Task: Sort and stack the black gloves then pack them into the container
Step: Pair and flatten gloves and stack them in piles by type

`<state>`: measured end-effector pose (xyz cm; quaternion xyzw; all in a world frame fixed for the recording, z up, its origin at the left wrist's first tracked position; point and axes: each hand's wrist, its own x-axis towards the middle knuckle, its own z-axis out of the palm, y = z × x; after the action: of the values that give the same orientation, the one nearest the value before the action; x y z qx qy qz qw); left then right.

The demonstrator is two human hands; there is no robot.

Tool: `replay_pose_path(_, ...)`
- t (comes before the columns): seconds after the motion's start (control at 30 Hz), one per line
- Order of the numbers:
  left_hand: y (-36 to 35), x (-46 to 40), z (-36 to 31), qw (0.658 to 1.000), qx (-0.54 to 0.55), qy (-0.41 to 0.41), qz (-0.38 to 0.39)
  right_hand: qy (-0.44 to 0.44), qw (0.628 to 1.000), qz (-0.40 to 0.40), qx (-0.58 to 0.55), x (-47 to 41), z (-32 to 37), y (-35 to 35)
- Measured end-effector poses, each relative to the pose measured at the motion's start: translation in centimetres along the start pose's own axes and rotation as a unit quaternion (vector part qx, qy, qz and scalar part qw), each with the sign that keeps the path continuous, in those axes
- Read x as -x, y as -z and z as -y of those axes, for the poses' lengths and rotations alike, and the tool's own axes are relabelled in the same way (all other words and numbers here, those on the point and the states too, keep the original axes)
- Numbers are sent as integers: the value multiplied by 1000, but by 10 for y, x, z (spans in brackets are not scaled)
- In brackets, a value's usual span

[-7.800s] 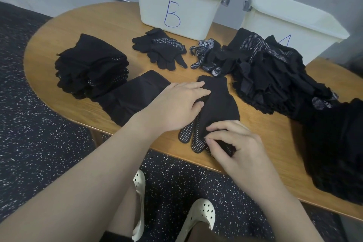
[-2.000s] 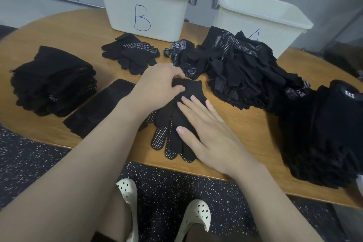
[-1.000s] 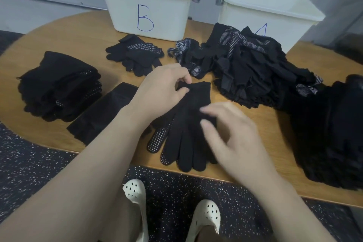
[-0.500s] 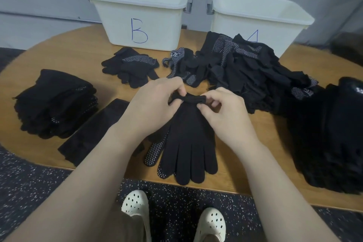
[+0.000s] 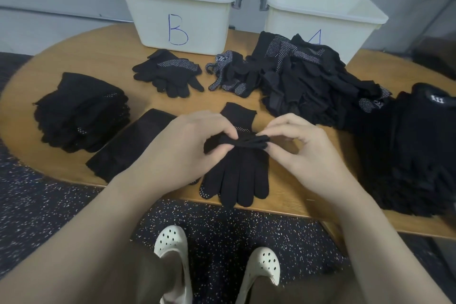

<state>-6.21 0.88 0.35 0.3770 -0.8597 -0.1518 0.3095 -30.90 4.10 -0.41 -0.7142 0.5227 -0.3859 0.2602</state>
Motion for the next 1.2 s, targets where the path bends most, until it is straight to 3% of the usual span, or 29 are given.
replay_pose_path(0.47, 8, 26, -4, 997, -4, 17, 76, 9, 996, 21, 88, 15, -3, -5)
replay_pose_path(1.2, 17, 24, -12, 989, -76, -65, 108, -12, 987, 39, 153, 9, -14, -15)
